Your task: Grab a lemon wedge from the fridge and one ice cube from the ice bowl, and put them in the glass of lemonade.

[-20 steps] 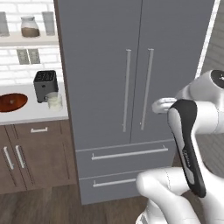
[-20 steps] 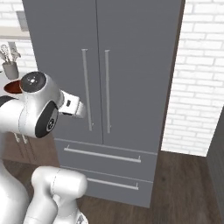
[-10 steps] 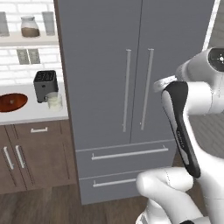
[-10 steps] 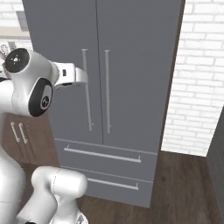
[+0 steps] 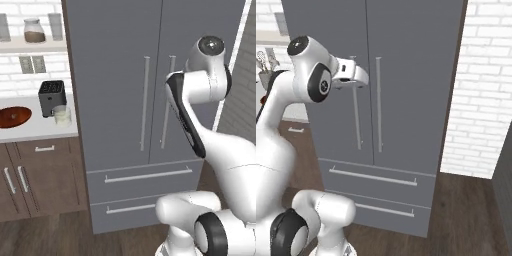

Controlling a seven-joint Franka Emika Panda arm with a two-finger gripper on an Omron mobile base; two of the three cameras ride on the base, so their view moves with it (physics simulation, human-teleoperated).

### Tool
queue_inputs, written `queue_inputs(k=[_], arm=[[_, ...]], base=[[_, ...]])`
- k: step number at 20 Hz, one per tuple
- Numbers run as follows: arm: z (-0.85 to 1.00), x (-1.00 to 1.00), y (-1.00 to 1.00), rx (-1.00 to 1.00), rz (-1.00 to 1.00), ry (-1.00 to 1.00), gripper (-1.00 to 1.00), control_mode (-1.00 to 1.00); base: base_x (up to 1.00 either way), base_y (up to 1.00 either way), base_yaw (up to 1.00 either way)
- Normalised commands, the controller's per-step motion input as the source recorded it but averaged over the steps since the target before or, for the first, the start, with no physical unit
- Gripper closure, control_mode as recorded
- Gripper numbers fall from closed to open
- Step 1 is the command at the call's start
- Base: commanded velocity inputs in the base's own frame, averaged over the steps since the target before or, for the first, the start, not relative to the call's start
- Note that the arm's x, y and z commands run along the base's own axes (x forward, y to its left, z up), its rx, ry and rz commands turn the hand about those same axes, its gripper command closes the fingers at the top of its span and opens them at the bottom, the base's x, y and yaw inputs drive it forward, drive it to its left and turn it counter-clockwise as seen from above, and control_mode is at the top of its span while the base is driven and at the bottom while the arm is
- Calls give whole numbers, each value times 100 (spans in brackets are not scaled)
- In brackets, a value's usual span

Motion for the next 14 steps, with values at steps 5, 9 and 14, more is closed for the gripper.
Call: queue_inputs(k=[5, 9, 14], arm=[[-78, 98, -50, 20, -17, 0, -100, -100], [-27, 47, -64, 26, 4, 0, -100, -100], [1, 26, -12, 8, 24, 0, -100, -100]], base=[[0, 0, 0], [0, 0, 0], [0, 0, 0]])
